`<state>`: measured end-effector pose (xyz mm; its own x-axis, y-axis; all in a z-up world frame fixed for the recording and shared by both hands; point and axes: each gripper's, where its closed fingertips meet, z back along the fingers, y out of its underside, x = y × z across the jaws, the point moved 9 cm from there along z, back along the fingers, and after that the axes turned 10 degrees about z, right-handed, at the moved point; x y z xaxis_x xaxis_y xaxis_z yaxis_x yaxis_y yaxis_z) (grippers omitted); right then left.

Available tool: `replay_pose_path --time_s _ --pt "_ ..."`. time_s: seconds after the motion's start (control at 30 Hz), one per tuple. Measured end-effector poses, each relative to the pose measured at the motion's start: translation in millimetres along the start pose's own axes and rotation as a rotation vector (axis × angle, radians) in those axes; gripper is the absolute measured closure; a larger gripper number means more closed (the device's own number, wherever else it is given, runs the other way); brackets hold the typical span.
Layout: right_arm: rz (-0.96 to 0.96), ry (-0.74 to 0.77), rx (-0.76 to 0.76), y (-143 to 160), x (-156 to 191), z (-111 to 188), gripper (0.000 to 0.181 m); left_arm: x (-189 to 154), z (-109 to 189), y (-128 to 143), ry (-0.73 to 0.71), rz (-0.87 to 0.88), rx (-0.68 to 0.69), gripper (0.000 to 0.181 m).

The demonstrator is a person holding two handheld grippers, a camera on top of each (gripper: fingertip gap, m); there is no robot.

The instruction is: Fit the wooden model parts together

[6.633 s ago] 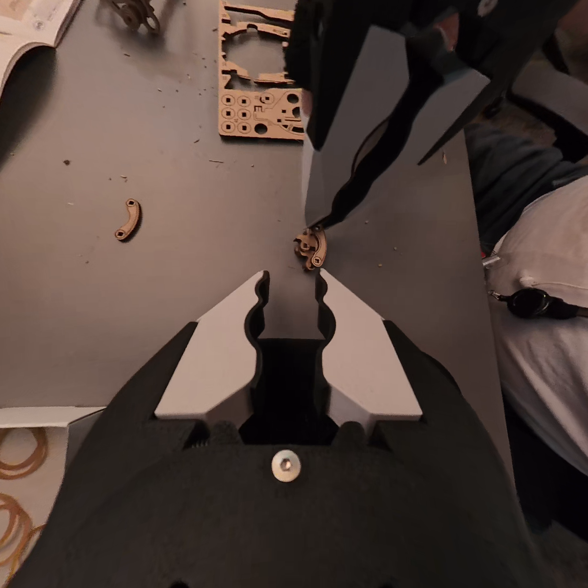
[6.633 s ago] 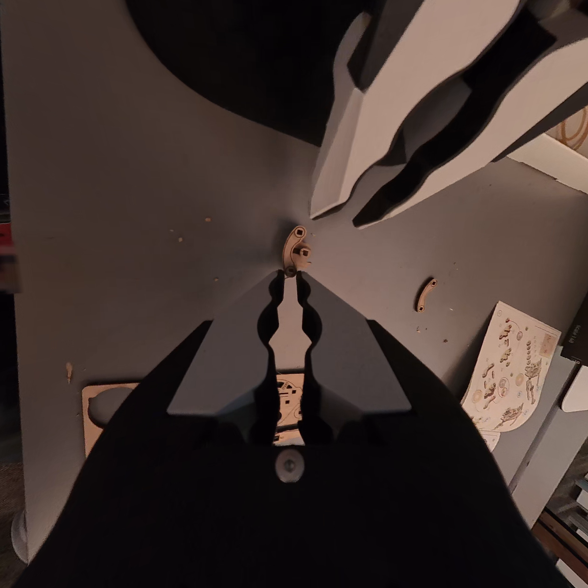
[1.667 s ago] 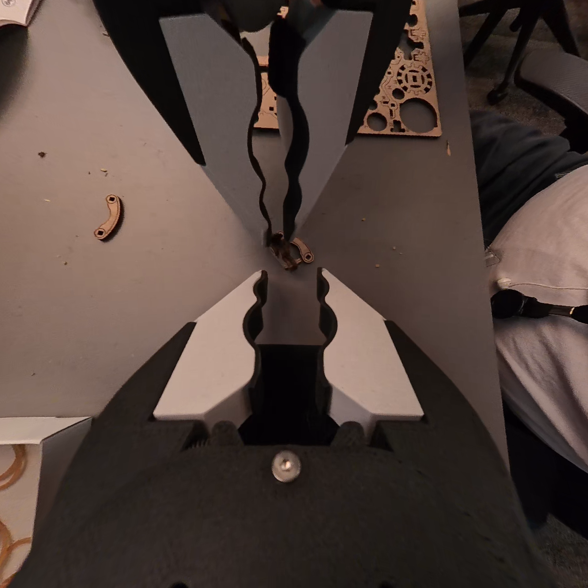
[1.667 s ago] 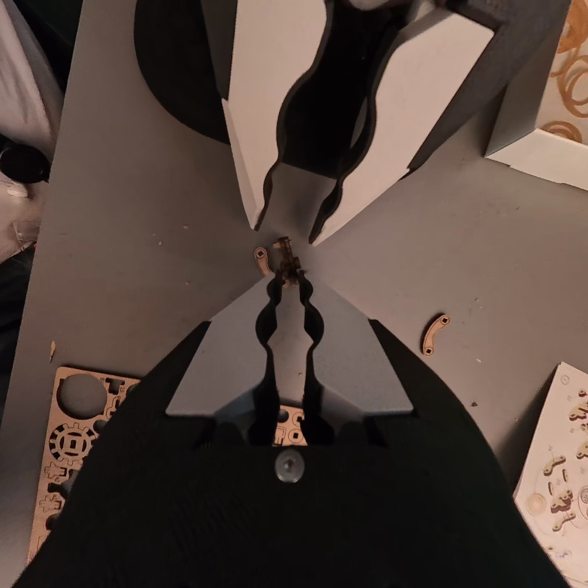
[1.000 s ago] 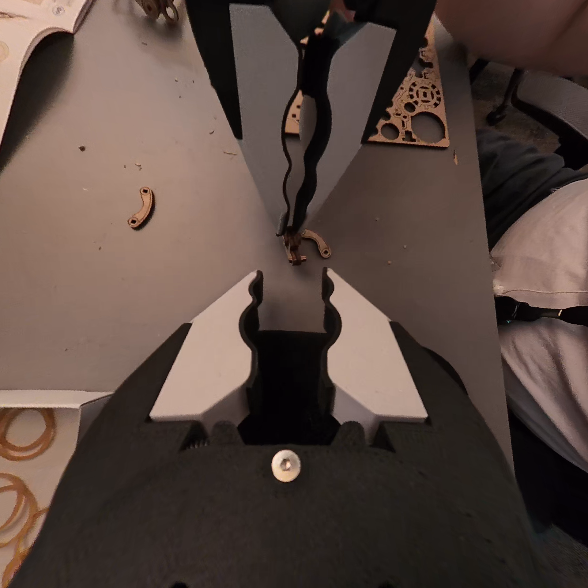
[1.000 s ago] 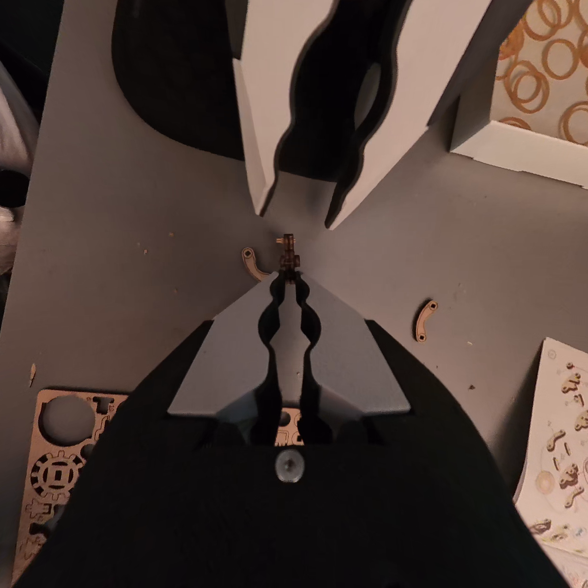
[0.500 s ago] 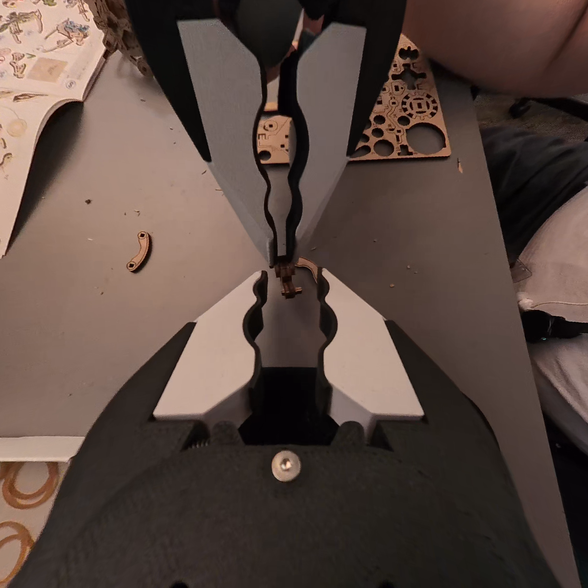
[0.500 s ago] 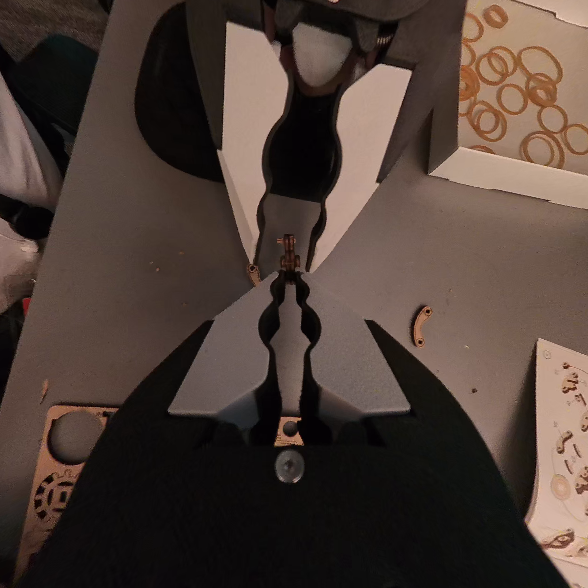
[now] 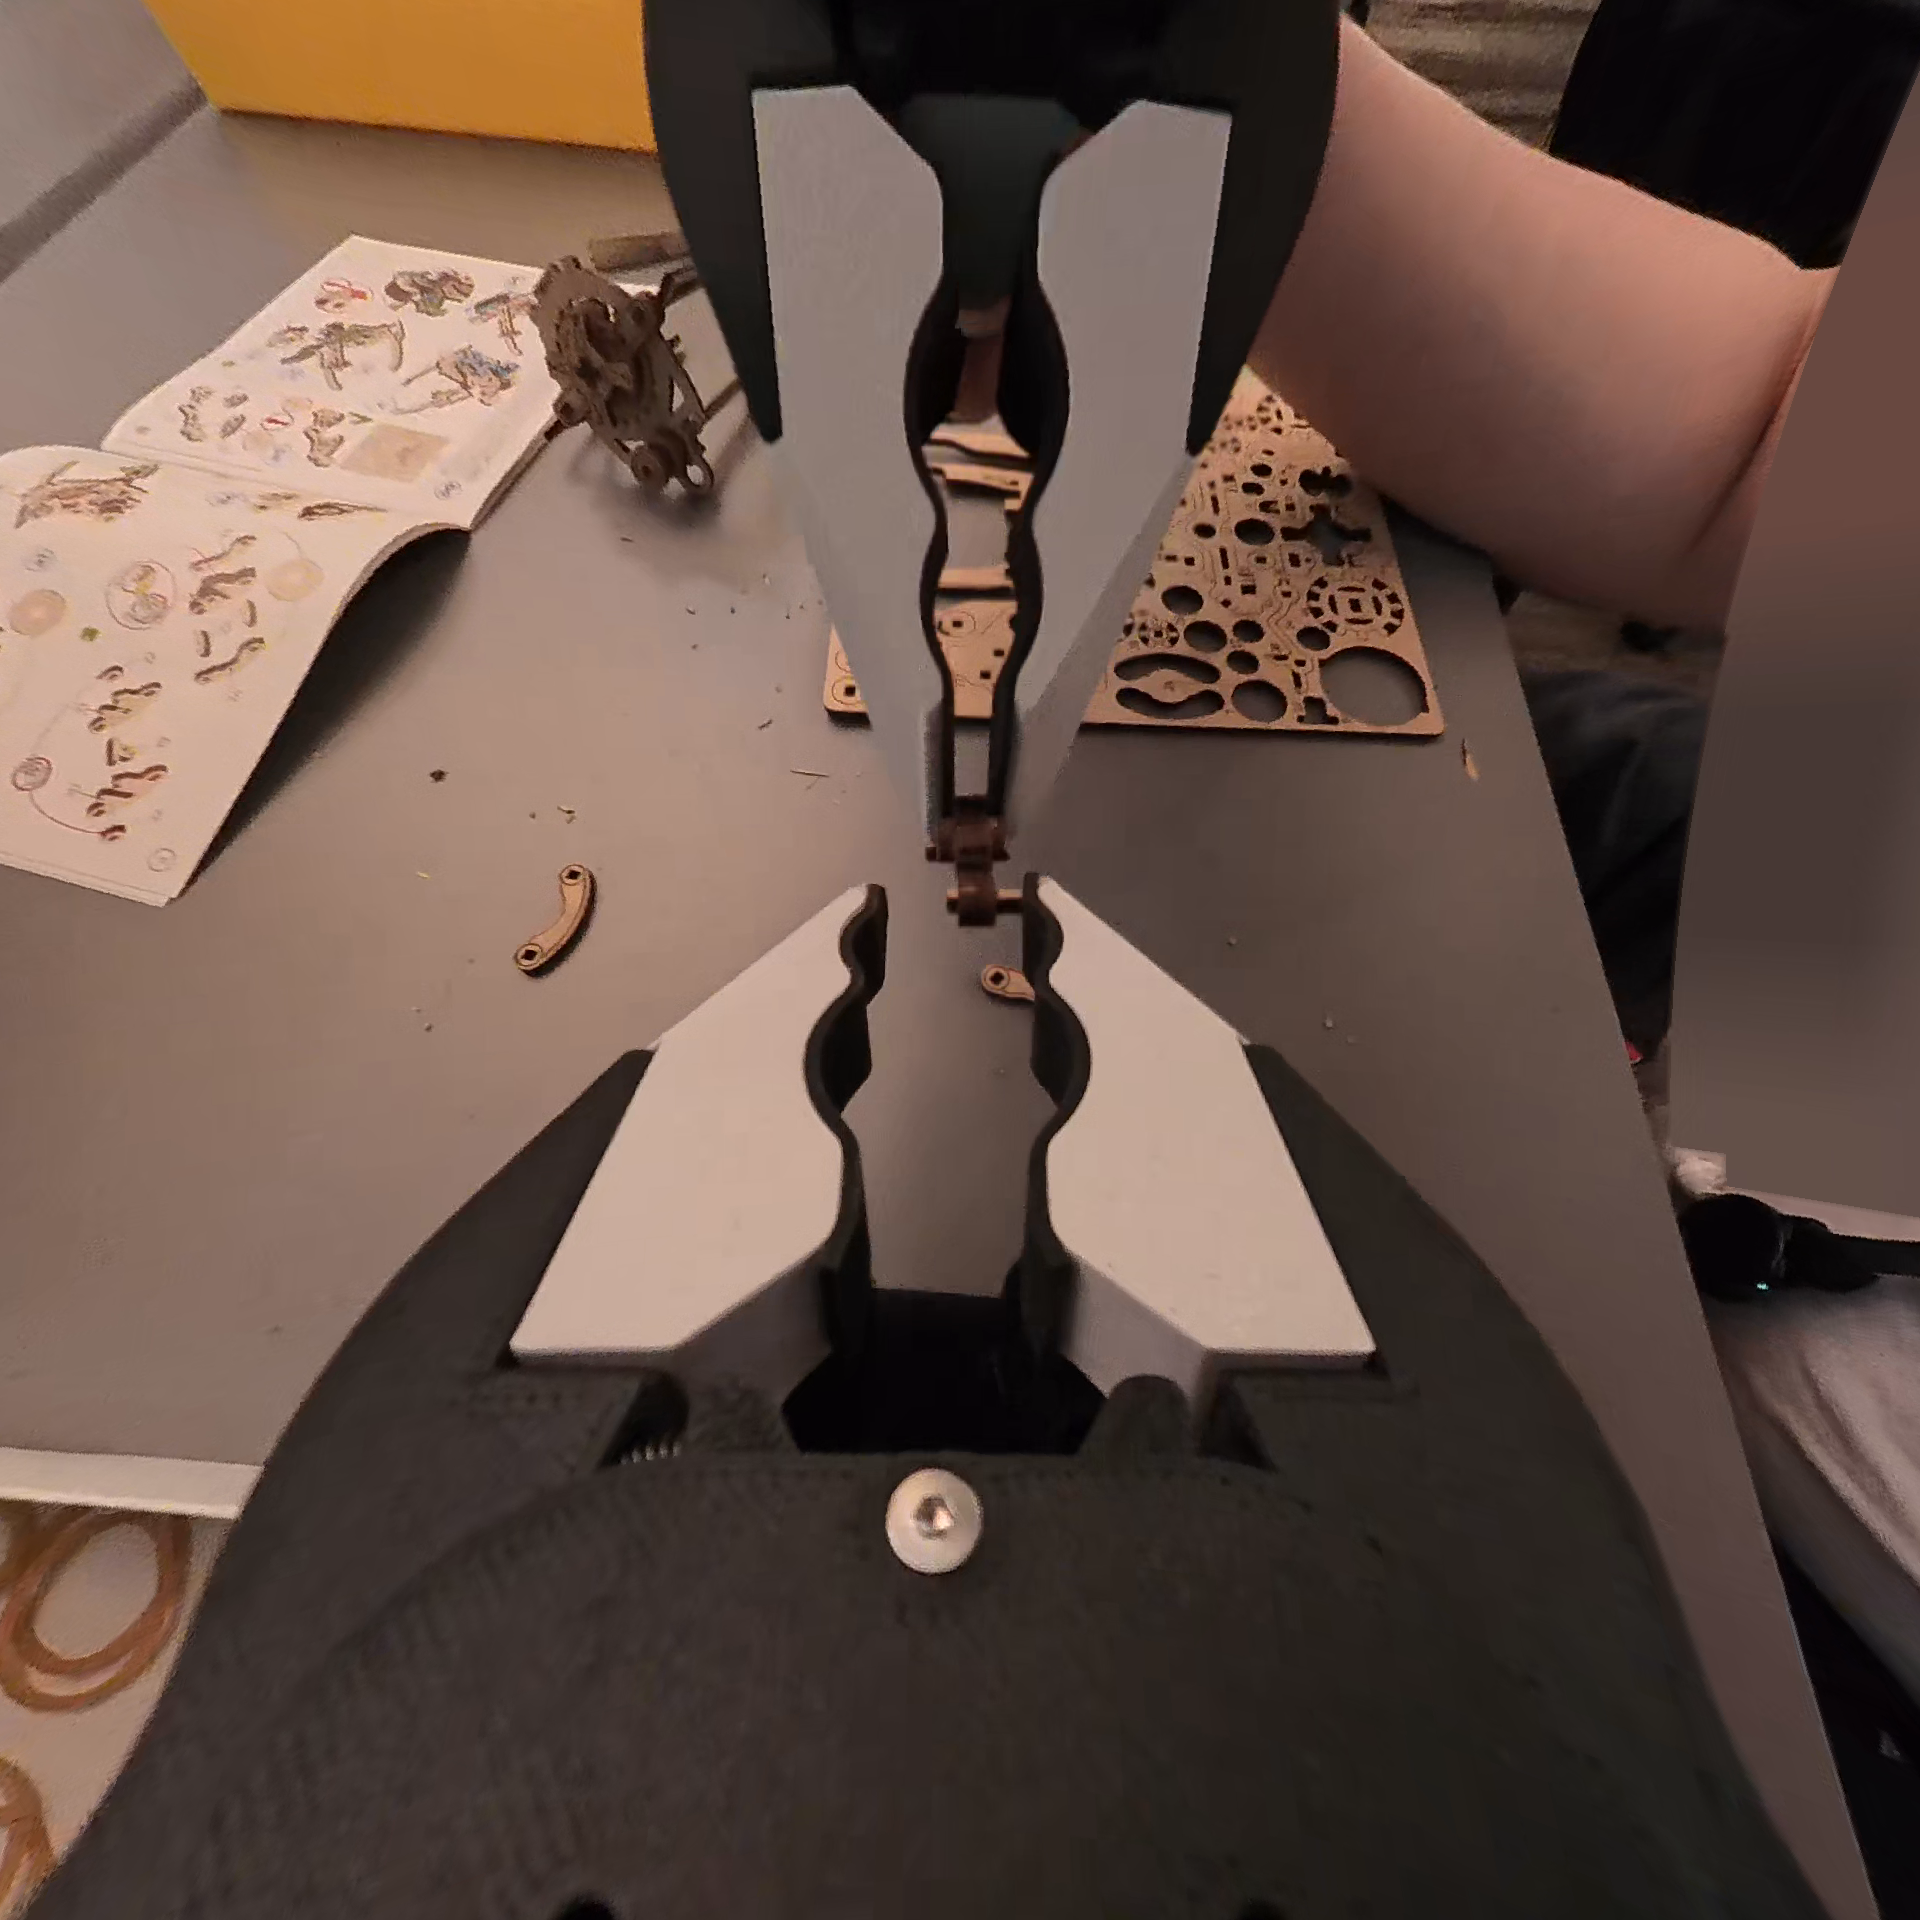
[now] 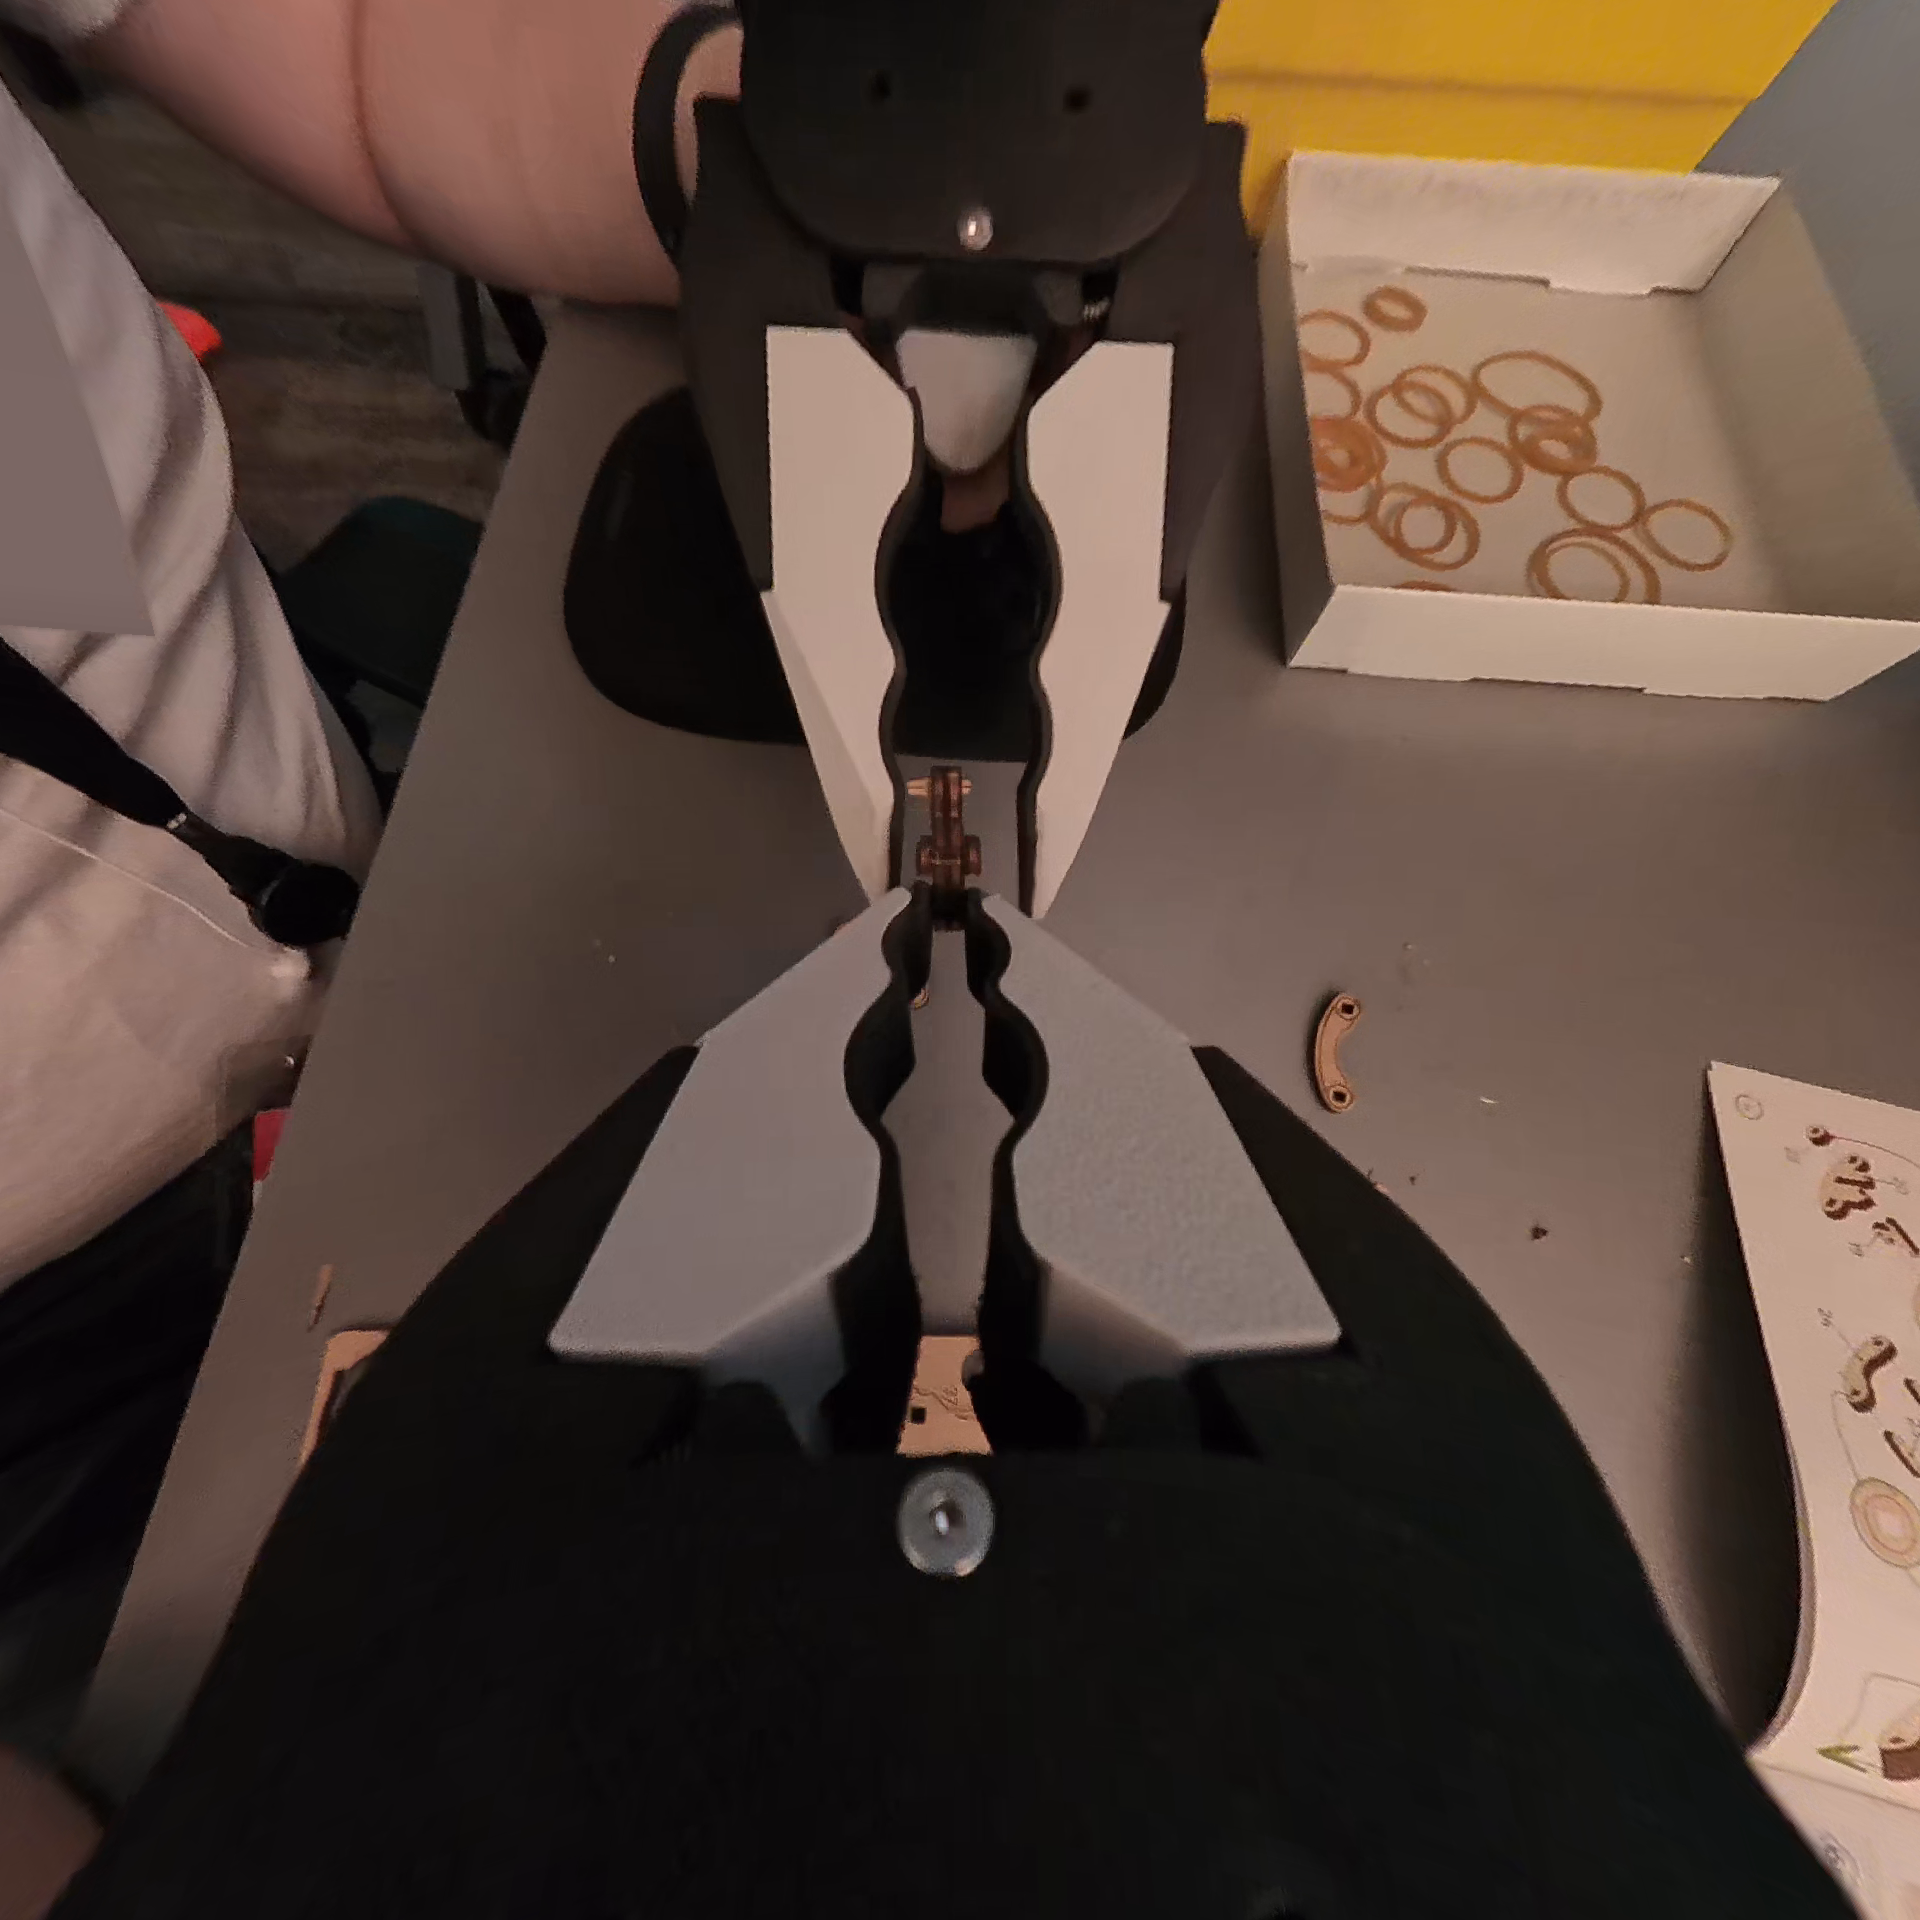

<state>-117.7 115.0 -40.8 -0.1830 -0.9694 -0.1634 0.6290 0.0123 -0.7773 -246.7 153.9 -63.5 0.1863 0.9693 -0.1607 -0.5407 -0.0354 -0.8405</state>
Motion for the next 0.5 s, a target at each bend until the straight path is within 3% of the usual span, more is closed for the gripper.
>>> replay_pose_path --time_s 0.27,0.5 --pt "-0.031 0.017 -0.056 2.8 -2.7 10.1 0.177 0.2 4.6 -6.5 0.036 0.052 -0.105 0.167" --pt "-0.016 0.021 -0.061 3.4 -2.1 9.5 0.178 2.1 4.1 -5.7 0.065 0.086 -0.11 0.177"
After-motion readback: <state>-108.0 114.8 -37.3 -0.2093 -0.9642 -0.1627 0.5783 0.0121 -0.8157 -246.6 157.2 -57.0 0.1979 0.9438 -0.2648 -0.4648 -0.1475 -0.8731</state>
